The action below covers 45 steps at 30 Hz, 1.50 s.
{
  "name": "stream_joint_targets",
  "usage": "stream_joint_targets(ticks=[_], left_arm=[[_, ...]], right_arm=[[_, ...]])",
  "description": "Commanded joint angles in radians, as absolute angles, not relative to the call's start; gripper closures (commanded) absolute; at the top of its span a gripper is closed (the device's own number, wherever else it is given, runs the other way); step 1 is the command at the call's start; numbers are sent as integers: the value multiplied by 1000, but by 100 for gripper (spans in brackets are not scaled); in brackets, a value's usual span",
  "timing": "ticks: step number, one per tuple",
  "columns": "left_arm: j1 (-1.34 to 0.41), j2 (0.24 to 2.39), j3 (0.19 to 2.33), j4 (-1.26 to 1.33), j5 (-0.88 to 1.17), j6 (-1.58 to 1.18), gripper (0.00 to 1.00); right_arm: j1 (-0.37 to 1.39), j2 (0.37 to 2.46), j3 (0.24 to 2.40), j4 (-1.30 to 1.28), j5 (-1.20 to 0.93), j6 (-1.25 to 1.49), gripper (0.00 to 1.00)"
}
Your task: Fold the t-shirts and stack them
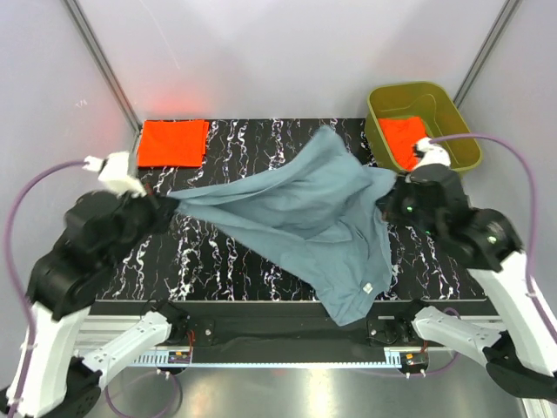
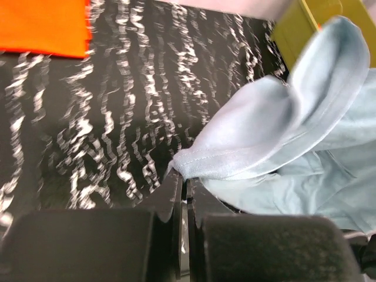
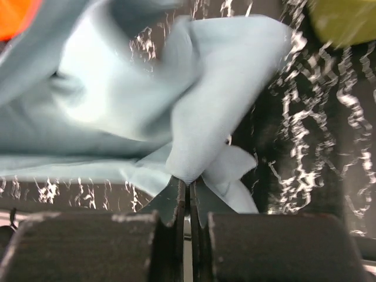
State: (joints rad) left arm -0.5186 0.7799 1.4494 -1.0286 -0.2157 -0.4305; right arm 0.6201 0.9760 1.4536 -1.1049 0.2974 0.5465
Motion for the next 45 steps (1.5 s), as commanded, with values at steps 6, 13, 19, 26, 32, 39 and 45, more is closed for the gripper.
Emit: stream_joint_targets(ticks=[6, 13, 19, 26, 32, 39, 45], left_arm=[[-514, 582, 1528, -1198, -382, -541, 100], [-517, 474, 1516, -1293, -419, -623, 100], [-534, 524, 1448, -1235, -501, -623, 100], [-537, 632, 1277, -1177, -564, -733, 98], [-525, 758, 1177, -1256, -615, -877, 89], [-514, 770, 1177, -1344, -591, -957, 38], [-511, 703, 1149, -1327, -522, -902, 1]], right_arm=[[621, 896, 1698, -1223, 400, 512, 100], [621, 807, 1750, -1206, 432, 489, 100], [620, 1007, 1762, -956, 526, 293, 100], [534, 1362, 1923, -833, 461, 135, 100], [353, 1755, 2098, -864, 146, 169, 100], [314, 2228, 2845, -1066, -58, 293, 77], [365, 2185, 2555, -1244, -191, 364, 15]])
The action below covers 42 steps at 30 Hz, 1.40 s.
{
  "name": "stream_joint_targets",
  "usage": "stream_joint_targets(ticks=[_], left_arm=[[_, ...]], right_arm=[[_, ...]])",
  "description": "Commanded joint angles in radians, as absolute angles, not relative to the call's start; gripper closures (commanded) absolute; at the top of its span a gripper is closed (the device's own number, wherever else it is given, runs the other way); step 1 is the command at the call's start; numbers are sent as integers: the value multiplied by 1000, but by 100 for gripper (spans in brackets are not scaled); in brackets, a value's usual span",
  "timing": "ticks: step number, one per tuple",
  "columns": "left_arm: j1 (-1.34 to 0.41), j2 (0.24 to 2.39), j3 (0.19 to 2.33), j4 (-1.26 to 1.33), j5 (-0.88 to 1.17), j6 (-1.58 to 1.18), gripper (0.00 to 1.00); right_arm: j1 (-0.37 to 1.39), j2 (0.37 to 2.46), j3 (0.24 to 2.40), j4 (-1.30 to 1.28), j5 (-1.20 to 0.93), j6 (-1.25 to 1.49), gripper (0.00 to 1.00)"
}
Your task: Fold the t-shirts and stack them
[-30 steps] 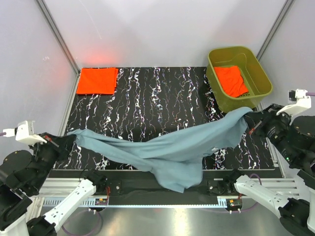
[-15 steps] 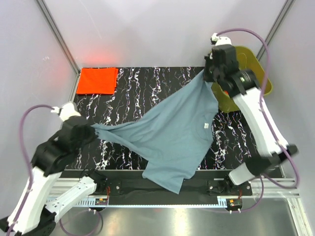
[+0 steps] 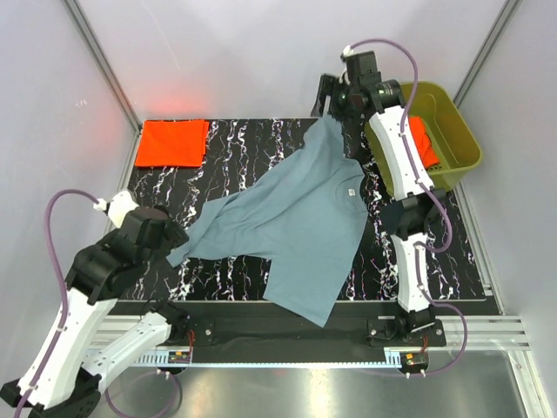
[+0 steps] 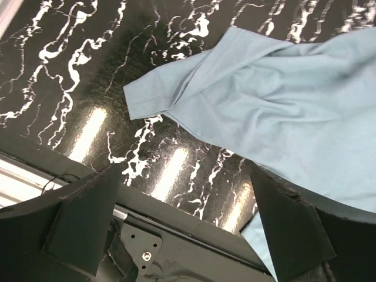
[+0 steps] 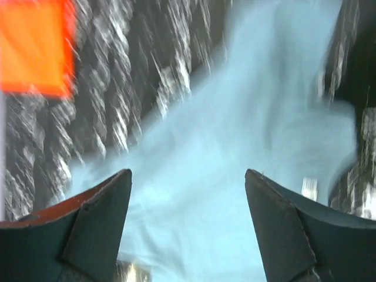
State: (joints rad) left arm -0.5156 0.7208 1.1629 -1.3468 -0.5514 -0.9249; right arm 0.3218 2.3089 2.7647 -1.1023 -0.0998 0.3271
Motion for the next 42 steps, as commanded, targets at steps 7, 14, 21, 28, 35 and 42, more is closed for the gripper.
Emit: stream_joint_targets(ticks=[7, 14, 21, 28, 35, 42], left_arm=[[-508, 738, 988, -1183, -308, -902, 12], [-373, 977, 1005, -1002, -169, -655, 1], [-63, 1418, 1061, -844, 80, -381, 10], [-11, 1595, 1092, -756, 155, -371, 28], [0, 1654, 1144, -735, 134, -396, 99], [109, 1612, 1186, -765, 106, -388, 100]], right_arm=[[558, 1562, 1501, -967, -158, 382, 18], [574, 1045, 758, -779, -308, 693, 24], [575, 1020, 667, -712, -307, 730, 31], [574, 1215, 735, -553, -333, 667, 63], [575, 1506, 815, -563, -254, 656, 91], [545, 1626, 824, -643, -5, 716, 92]])
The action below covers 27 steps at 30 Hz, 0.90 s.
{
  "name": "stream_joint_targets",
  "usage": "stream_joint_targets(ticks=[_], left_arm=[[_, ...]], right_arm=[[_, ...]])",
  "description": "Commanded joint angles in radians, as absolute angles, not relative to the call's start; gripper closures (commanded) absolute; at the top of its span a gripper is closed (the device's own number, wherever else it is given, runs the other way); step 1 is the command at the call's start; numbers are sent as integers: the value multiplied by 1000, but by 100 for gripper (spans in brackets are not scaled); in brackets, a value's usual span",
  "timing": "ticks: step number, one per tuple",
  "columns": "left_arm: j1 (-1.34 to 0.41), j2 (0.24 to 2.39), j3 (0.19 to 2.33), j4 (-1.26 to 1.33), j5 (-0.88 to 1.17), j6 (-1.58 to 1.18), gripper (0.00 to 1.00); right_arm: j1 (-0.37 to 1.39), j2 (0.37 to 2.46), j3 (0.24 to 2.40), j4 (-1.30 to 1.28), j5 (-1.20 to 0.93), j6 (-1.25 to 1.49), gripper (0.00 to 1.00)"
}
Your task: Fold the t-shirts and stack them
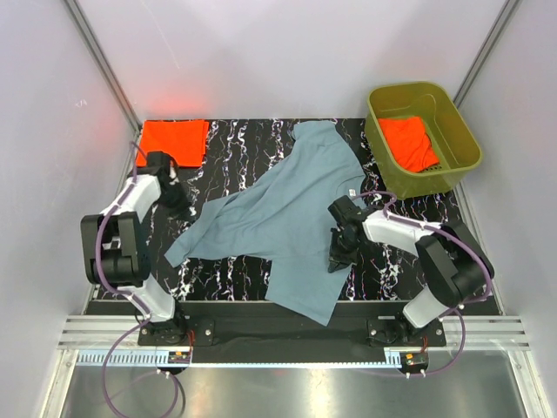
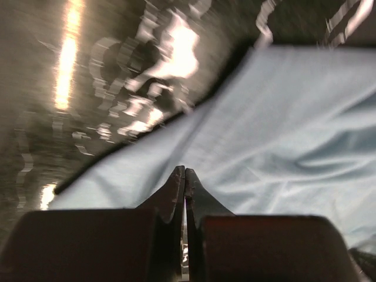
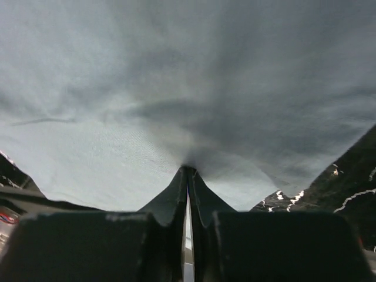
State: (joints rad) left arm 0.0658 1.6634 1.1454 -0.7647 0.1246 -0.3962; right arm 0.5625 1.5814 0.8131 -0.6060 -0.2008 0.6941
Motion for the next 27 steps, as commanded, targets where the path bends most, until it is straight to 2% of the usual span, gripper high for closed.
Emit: stream_joint_targets(ticks=[1, 4, 5, 7, 8, 10, 12, 13, 16, 17, 20, 21, 25, 27], left_arm=[[129, 1606, 1184, -764, 97, -385, 100], [164, 1601, 1190, -767, 100, -365, 100], [167, 1601, 1190, -770, 124, -356, 96], [149, 1594, 1181, -767, 204, -351, 65], [138, 1592, 1175, -765, 219, -345, 40], [97, 1588, 1154, -758, 265, -333, 27], [65, 1594, 1144, -753, 270, -319, 16], [36, 1597, 1146, -753, 276, -315, 16], [-47, 1586, 1141, -755, 301, -314, 15], [-75, 1559, 1131, -755, 272, -324, 15], [-208, 1523, 1100, -747, 203, -374, 15], [-241, 1525, 1085, -747, 158, -391, 16], [-360, 1540, 1037, -739, 29, -486, 41], [-414, 1543, 1028, -739, -35, -517, 41]], right_arm=[[535, 1650, 830, -659, 27, 729, 93], [470, 1670, 854, -718, 95, 753, 95], [451, 1669, 857, -733, 145, 758, 95], [364, 1658, 864, -753, 182, 750, 94], [321, 1635, 865, -758, 217, 746, 95], [226, 1603, 880, -768, 250, 712, 94], [218, 1542, 917, -770, 262, 660, 92], [216, 1507, 931, -764, 226, 587, 84], [221, 1439, 943, -753, 77, 487, 72], [221, 1378, 922, -746, 24, 468, 63], [221, 1263, 890, -721, -94, 437, 50], [222, 1244, 878, -710, -133, 439, 50], [230, 1212, 874, -713, -201, 485, 50], [232, 1219, 865, -715, -216, 492, 51]])
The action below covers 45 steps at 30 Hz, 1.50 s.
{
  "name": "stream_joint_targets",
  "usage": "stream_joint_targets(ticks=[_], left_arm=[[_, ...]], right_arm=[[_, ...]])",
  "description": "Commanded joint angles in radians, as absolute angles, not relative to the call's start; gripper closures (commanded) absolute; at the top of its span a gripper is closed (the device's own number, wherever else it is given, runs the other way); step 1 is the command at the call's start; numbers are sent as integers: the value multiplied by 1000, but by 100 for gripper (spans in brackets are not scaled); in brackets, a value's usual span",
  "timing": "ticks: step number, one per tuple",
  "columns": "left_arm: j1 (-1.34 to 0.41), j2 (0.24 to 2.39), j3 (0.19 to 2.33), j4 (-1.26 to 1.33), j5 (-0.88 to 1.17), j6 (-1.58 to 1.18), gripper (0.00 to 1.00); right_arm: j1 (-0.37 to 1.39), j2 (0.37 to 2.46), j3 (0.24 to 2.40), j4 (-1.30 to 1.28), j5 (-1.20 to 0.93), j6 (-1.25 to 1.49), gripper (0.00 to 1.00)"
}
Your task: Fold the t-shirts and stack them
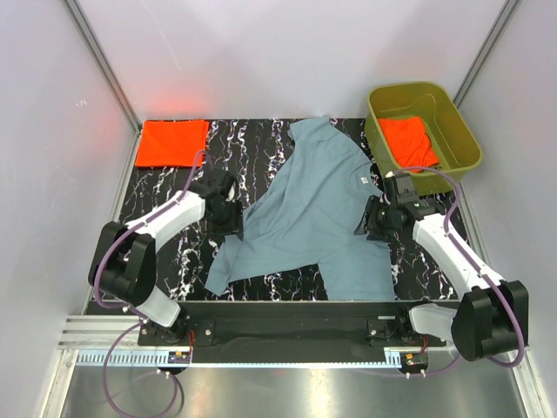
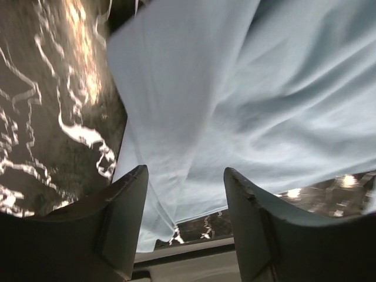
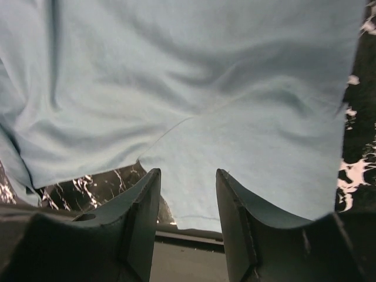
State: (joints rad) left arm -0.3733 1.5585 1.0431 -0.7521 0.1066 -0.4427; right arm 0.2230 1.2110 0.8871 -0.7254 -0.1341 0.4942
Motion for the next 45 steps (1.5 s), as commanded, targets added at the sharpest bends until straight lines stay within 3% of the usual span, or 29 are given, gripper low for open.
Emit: stream_joint_targets(ticks=[1, 2, 4, 7, 8, 9, 10, 11, 12, 15, 20, 25, 26, 27, 29, 30, 33, 38, 40, 45], left_arm=[[-434, 1548, 1028, -739, -52, -520, 40], [-451, 1560, 1029, -742, -73, -526, 34], [-472, 1578, 1025, -730, -113, -543, 32], [-476, 1626, 1026, -706, -127, -534, 40], [-476, 1646, 1035, -689, -129, -528, 46], [-476, 1655, 1045, -683, -130, -522, 62], [-476, 1660, 1055, -680, -129, -515, 69], [-476, 1666, 1069, -675, -133, -509, 74], [-476, 1667, 1077, -675, -141, -505, 85], [-471, 1661, 1109, -704, -170, -477, 100], [-405, 1546, 1104, -770, -157, -440, 100], [-168, 1476, 1088, -796, -109, -341, 100], [-125, 1486, 1100, -804, -98, -319, 99], [-47, 1499, 1117, -817, -112, -307, 90], [-2, 1512, 1179, -873, -219, -296, 47], [47, 1499, 1192, -883, -254, -299, 33], [57, 1367, 1186, -919, -235, -354, 5], [38, 1066, 881, -914, 74, -550, 10], [40, 982, 766, -914, 112, -638, 19], [51, 899, 673, -920, 31, -797, 22]], right_arm=[[230, 1227, 865, -713, -221, 494, 50], [233, 1230, 865, -713, -225, 494, 50], [235, 1247, 865, -707, -230, 491, 50], [238, 1299, 858, -683, -258, 500, 52], [239, 1319, 847, -672, -285, 508, 54], [241, 1342, 841, -652, -291, 534, 57], [242, 1383, 830, -635, -298, 547, 66], [242, 1403, 810, -617, -307, 561, 69], [244, 1423, 804, -591, -305, 578, 71], [248, 1474, 795, -571, -264, 600, 82], [250, 1548, 795, -572, -221, 600, 93], [252, 1611, 801, -566, -186, 583, 94], [252, 1614, 811, -568, -183, 578, 94], [252, 1617, 819, -569, -183, 566, 94], [253, 1611, 847, -586, -187, 557, 94], [255, 1600, 854, -598, -183, 555, 94], [258, 1548, 891, -642, -184, 539, 86], [273, 1456, 926, -684, -235, 496, 70], [279, 1416, 930, -686, -259, 500, 68], [290, 1362, 925, -683, -288, 520, 66]])
